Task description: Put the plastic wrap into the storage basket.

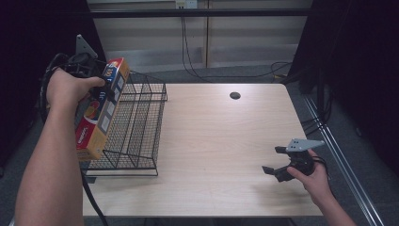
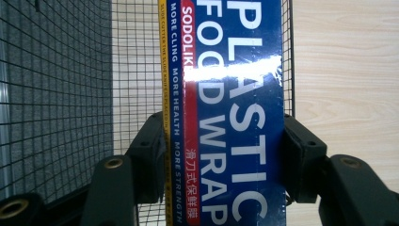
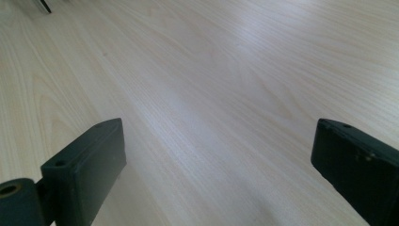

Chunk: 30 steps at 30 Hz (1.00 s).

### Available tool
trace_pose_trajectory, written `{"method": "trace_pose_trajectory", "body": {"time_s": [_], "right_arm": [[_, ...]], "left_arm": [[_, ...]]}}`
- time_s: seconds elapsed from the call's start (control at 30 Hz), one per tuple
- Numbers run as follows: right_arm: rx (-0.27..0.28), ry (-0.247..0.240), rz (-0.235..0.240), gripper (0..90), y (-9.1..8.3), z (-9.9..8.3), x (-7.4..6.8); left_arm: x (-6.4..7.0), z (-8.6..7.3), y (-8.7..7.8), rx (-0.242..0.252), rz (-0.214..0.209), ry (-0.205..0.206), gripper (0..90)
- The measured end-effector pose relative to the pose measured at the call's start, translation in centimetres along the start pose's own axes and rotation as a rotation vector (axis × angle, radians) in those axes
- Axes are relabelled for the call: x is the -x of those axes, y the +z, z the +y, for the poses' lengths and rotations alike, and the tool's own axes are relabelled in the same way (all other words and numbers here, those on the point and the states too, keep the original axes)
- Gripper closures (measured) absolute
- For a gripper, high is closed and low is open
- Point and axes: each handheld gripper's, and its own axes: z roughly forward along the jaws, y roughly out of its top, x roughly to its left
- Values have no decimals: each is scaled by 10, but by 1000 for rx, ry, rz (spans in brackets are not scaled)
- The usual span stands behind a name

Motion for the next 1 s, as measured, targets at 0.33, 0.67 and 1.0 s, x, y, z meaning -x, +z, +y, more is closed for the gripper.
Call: {"method": "trace_pose_trajectory", "body": {"time_s": [0.33,0.67,1.0], "right_arm": [[-1,-3,4,34,1,0,-1],[-4,-1,5,34,3,0,-1],[4,4,6,34,1,0,0]], "left_arm": [[-7,3,-1,0,30,-14,433],[-16,5,10,-11,42,-40,433],[-21,5,21,-21,78,-31,433]]}}
